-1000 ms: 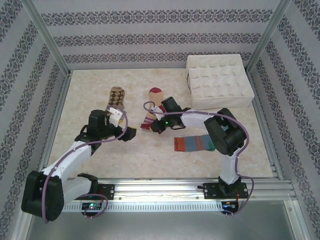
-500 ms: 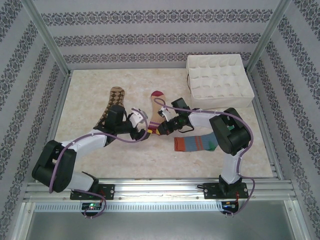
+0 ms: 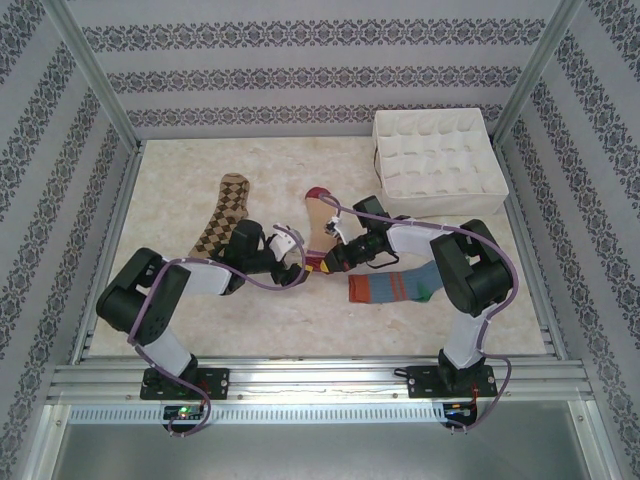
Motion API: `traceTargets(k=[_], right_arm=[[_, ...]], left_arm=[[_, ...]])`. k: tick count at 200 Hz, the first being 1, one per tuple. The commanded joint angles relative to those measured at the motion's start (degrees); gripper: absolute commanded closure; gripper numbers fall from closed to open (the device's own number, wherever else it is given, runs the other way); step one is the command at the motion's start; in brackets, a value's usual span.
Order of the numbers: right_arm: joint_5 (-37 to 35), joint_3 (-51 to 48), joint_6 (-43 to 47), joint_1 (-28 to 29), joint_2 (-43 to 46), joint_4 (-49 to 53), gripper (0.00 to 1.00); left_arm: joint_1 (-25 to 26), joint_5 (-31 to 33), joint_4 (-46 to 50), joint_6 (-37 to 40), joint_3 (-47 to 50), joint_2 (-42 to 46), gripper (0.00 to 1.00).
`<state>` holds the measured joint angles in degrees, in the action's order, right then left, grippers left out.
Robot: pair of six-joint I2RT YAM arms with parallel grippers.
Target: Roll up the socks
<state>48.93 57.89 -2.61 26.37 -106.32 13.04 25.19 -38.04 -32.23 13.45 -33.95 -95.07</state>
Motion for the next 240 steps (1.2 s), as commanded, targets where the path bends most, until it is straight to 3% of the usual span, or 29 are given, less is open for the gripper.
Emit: traceTargets(k=[1, 30, 55, 95, 110, 141, 168, 240], right_arm=[[2.1, -0.7, 2.2, -0.3, 1.3, 2.8, 0.96], [2.3, -0.7, 2.3, -0.3, 1.3, 3.2, 0.96], [2.5, -0.5, 1.9, -0.3, 1.0, 2.8, 0.95], [2.8, -1.2, 0.7, -0.3, 1.2, 1.2, 0.9], [2.3, -1.8, 0.2, -0.4, 1.7, 0.4, 0.8], [-0.3, -4.4, -2.1, -0.8, 4.2, -3.1, 0.54], [-5.6, -7.8, -5.5, -1.5, 8.2, -8.1, 0.44], [-17.6, -8.2, -6.1, 2.5, 10.7, -8.1, 0.45]], left_arm=[[0.7, -2.9, -5.1, -1.7, -0.2, -1.5, 0.28], [0.7, -5.7, -2.8, -2.2, -2.1, -2.7, 0.45], [0.8, -6.4, -2.3, -2.3, -2.2, -3.5, 0.48], [0.8, -8.8, -0.9, -3.7, -3.7, -5.7, 0.79], [0.8, -9.1, -1.4, -4.5, -3.9, -6.6, 0.85], [1.1, -8.4, -0.6, -6.6, -5.4, -8.3, 0.85], [1.1, -6.9, -1.2, -8.8, -6.0, -9.5, 0.84], [1.2, -6.9, -1.2, -11.1, -7.2, -12.3, 0.84]])
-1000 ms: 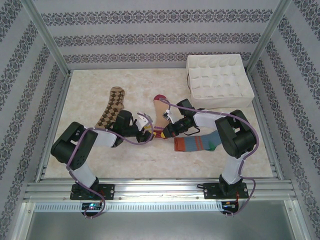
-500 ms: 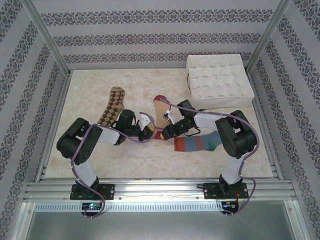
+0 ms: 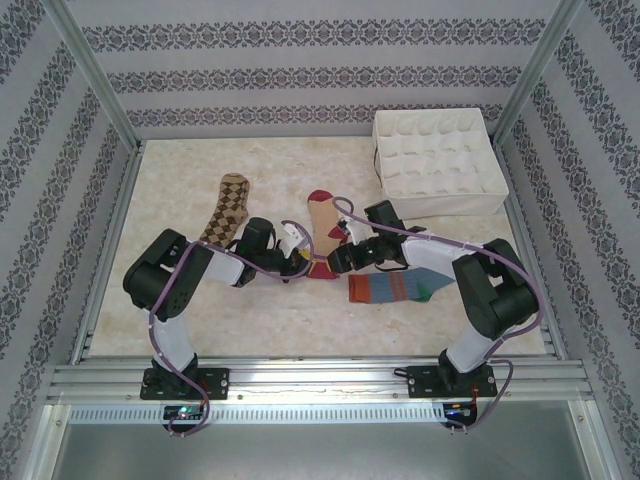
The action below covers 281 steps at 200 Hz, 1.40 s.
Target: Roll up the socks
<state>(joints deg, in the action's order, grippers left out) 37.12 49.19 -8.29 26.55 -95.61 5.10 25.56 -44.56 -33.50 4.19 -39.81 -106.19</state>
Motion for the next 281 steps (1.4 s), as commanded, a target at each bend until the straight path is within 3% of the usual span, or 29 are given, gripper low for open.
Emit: traceTargets(k=[1, 62, 100, 128, 156, 208, 281], right_arm=[[-6.0, 0.6, -0.4, 2.4, -0.1, -0.1, 0.45], [-21.9, 3.0, -2.4, 6.8, -3.0, 4.5, 0.55], [-25.3, 3.9, -4.0, 6.8, -5.5, 9.8, 0.58], [-24.2, 4.6, -4.2, 6.9, -7.1, 12.6, 0.58], [-23.2, 5.4, -4.1, 6.9, -8.7, 14.4, 0.59], [-20.1, 7.3, -4.0, 5.8, -11.0, 16.7, 0.6], [-18.2, 9.2, -2.3, 4.9, -11.9, 20.0, 0.69]], left_arm=[[0.9, -0.4, 0.1, -1.9, -1.4, -1.2, 0.84], [0.9, 0.1, 1.9, -1.2, -2.2, -1.7, 0.84], [0.9, -0.1, 7.2, 4.6, -3.5, 0.9, 0.78], [0.9, -0.3, 8.4, 11.5, -2.7, 7.2, 0.72], [1.0, 4.4, 13.1, 20.9, -2.5, 15.0, 0.65], [5.0, 16.2, 29.2, 56.3, -0.9, 21.3, 0.65], [10.7, 23.0, 23.8, 63.5, -1.0, 14.2, 0.6]])
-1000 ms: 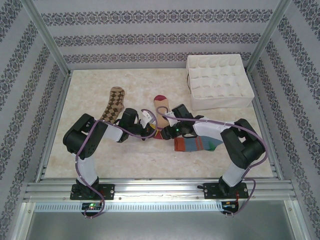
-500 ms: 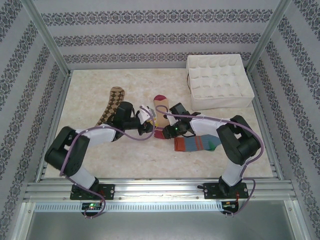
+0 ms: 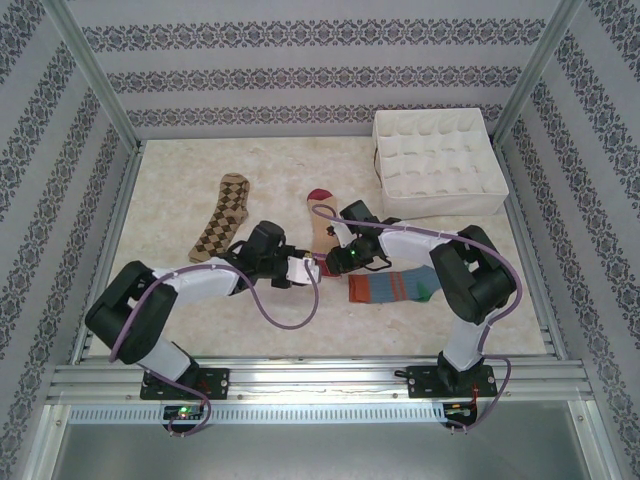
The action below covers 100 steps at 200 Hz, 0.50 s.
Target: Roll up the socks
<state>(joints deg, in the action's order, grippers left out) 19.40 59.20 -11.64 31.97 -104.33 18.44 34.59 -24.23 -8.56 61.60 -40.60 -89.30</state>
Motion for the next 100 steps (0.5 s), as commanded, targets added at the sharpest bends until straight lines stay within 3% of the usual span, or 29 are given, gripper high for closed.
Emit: traceTargets(k=[1, 100], right_arm=[[-0.4, -0.7, 1.0, -0.5, -3.2, 6.7, 0.69], [0.8, -0.4, 3.0, -0.6, -3.4, 8.3, 0.7]], left_arm=[[1.7, 2.7, -1.2, 6.2, -0.2, -2.8, 0.6], [3.6, 5.5, -7.3, 7.8, -2.0, -9.5, 0.56]])
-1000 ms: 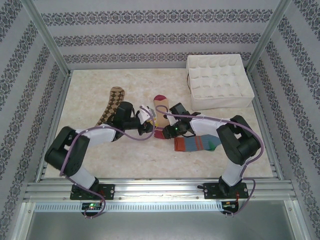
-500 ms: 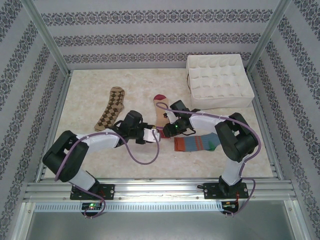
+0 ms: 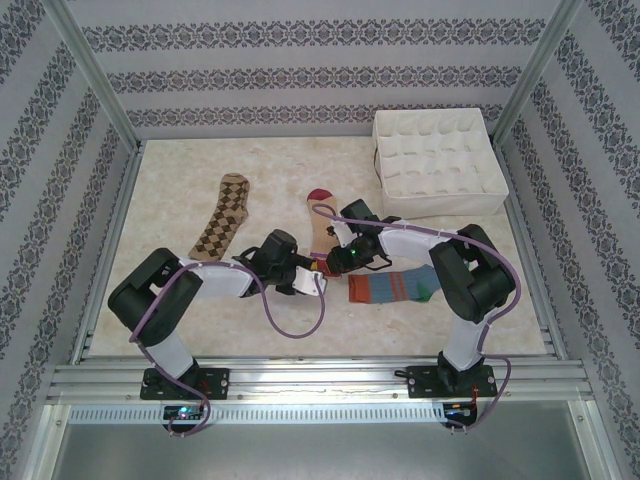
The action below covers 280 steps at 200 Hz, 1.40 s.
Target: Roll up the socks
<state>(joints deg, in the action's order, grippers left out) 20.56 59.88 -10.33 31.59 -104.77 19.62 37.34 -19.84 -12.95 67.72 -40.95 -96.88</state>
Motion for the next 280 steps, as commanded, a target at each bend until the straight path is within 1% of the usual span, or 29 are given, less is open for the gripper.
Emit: traceTargets(k=[1, 19, 29, 36, 51, 70, 85, 98, 120, 138, 146, 153, 161, 168, 180, 190, 200, 215, 239, 256, 280], right_arm=[[-0.3, -1.0, 1.8, -0.2, -2.9, 7.1, 0.7], [0.3, -0.8, 2.4, -0.2, -3.2, 7.5, 0.71], [0.7, -0.8, 2.6, -0.2, -3.2, 7.5, 0.71], [1.0, -0.8, 2.7, -0.2, -3.1, 7.5, 0.71], [1.9, -0.9, 3.0, -0.3, -2.5, 7.4, 0.69], [4.3, -1.8, 2.8, -0.8, -0.6, 6.1, 0.63], [6.0, -2.9, 2.0, -1.6, 1.6, 4.3, 0.54], [7.6, -4.4, 0.6, -2.7, 3.8, 1.7, 0.49], [10.7, -7.4, -2.4, -5.0, 7.9, -3.2, 0.48], [12.0, -9.2, -4.1, -6.6, 10.7, -6.3, 0.49], [12.6, -10.3, -5.1, -7.3, 12.1, -8.2, 0.5], [13.4, -11.4, -6.4, -8.0, 13.2, -10.2, 0.53], [14.5, -12.3, -7.5, -8.5, 13.9, -12.1, 0.58], [15.5, -13.2, -8.4, -8.8, 14.5, -14.0, 0.66], [16.8, -14.3, -9.0, -8.8, 14.8, -16.4, 0.75], [18.0, -14.8, -9.2, -8.7, 14.5, -17.8, 0.77], [19.0, -15.1, -9.1, -8.7, 13.7, -18.6, 0.78], [20.4, -15.7, -9.1, -8.7, 12.3, -19.8, 0.75], [23.3, -16.3, -8.7, -8.6, 10.0, -20.8, 0.64], [24.8, -16.3, -8.0, -8.6, 8.4, -20.8, 0.58], [25.5, -16.6, -7.3, -8.2, 7.1, -20.8, 0.56]], left_arm=[[0.8, 1.1, -2.9, 1.6, -1.6, -2.0, 0.56], [0.8, 2.0, -2.4, 0.8, -2.9, -3.6, 0.56], [0.8, 2.7, -2.1, -0.7, -3.6, -4.3, 0.6], [0.8, 2.8, -1.4, -1.5, -4.1, -4.5, 0.65], [0.8, 1.8, 1.4, -2.9, -5.6, -4.7, 0.81], [0.8, 0.2, 7.0, -5.2, -8.0, -5.2, 1.0], [0.7, -1.3, 10.4, -6.8, -9.3, -5.3, 1.0], [0.6, -3.0, 12.9, -8.3, -10.0, -5.2, 1.0], [0.6, -6.4, 18.1, -11.0, -12.3, -4.9, 1.0], [0.2, -10.6, 24.0, -13.5, -15.6, -5.6, 1.0], [-0.1, -12.3, 26.2, -14.9, -16.8, -6.1, 1.0], [-0.3, -14.0, 27.4, -16.2, -17.7, -6.4, 1.0], [-0.8, -16.0, 28.8, -18.1, -18.7, -7.2, 1.0], [-1.2, -17.7, 29.8, -19.7, -19.6, -7.8, 1.0], [-1.6, -19.4, 30.7, -21.9, -20.6, -9.1, 1.0], [-1.9, -19.8, 31.3, -23.6, -21.4, -10.2, 1.0], [-2.4, -20.5, 32.0, -25.0, -22.1, -11.2, 1.0], [-3.3, -22.0, 33.2, -27.1, -23.5, -12.4, 1.0], [-5.3, -25.1, 34.6, -31.2, -25.1, -13.7, 1.0], [-6.7, -27.3, 33.5, -35.1, -25.3, -14.2, 1.0], [-8.5, -29.5, 34.4, -39.9, -26.9, -15.5, 1.0]])
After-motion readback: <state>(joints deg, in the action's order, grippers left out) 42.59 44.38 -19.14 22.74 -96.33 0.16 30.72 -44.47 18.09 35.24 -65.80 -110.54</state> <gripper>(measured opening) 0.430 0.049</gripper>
